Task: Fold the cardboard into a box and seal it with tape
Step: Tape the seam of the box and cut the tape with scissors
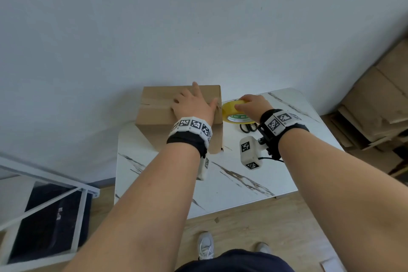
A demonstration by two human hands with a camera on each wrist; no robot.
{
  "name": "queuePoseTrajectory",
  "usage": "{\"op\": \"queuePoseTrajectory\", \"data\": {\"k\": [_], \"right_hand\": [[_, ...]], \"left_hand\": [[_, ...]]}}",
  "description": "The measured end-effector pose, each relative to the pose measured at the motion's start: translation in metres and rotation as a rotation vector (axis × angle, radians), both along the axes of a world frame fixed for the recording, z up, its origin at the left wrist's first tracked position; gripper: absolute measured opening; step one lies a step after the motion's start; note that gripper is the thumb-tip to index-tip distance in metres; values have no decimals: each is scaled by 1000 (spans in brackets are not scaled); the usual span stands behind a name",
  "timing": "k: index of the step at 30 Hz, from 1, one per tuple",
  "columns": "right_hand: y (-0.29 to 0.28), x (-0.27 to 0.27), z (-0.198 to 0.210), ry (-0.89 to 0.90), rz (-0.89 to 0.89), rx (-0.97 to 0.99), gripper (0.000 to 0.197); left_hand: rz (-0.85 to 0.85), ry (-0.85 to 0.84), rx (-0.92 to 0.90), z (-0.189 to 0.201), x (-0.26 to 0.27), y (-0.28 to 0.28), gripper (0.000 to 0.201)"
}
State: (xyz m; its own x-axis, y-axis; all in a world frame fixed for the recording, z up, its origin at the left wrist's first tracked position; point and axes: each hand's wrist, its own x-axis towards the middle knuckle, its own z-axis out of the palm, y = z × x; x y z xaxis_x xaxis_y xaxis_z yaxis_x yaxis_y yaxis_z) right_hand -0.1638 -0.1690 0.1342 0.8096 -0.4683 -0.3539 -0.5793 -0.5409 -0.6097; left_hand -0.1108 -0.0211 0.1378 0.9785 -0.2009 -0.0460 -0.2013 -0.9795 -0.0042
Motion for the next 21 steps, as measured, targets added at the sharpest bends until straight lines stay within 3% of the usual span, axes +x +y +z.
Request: {"op": "queuePoseTrajectory", "data": {"k": [2, 6, 8, 13, 21], "right_hand": [[2, 8, -2, -26, 6, -2, 33], [5, 18, -2, -53, -18, 23, 31], [4, 20, -6, -64, -59, 85, 31], [-5, 16, -20, -89, -182, 214, 37], [-31, 35, -13, -78, -67, 251, 27]], "left_hand": [[0, 6, -2, 3, 9, -2, 78], [-254, 64, -50, -2, 33, -6, 66], [-302, 127, -105, -8, 43, -5, 68], [-262, 44, -162, -18, 45, -6, 67], [-29, 10, -202, -17, 32, -29, 65]]}}
